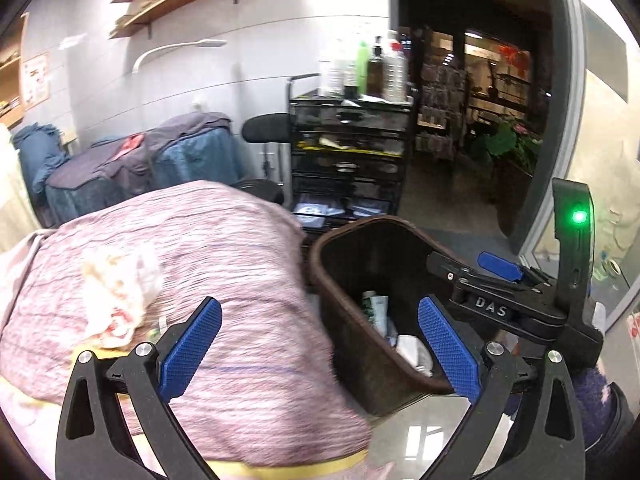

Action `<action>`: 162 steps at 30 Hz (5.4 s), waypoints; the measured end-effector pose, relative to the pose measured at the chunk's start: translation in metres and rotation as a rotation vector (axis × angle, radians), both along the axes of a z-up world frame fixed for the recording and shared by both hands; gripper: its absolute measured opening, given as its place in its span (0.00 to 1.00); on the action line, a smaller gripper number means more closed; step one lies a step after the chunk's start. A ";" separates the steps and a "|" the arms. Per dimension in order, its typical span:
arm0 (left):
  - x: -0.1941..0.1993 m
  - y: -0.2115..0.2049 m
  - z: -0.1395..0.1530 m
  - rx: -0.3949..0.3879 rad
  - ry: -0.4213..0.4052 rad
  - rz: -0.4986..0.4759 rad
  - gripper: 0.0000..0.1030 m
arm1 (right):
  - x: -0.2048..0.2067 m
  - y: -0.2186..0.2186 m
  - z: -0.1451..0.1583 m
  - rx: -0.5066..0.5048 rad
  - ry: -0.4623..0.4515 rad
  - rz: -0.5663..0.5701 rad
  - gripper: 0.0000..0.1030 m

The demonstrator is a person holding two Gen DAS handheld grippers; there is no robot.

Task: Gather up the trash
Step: 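Move both tools back over the remaining trash on the bed, then grasp the yellow foam fruit net with the left tool while the right tool grasps the green packet, then carry net and packet over the brown bin while the right tool releases the packet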

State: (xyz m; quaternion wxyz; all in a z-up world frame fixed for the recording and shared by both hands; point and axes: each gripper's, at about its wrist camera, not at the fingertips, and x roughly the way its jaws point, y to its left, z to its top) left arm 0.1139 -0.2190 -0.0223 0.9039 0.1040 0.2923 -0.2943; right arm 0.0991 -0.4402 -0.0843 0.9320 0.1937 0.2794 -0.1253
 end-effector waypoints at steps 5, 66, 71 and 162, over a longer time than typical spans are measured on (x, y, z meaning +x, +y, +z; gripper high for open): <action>0.004 0.038 0.000 -0.013 -0.004 0.082 0.94 | 0.019 0.040 0.007 -0.012 -0.003 0.126 0.86; 0.117 0.215 -0.065 0.013 0.360 0.369 0.18 | 0.185 0.244 -0.029 -0.082 0.395 0.794 0.49; 0.100 0.234 -0.052 -0.034 0.314 0.430 0.18 | 0.186 0.259 -0.024 -0.139 0.407 0.806 0.66; 0.044 0.021 -0.010 -0.126 0.247 -0.018 0.18 | 0.028 -0.036 -0.020 0.029 0.178 0.088 0.19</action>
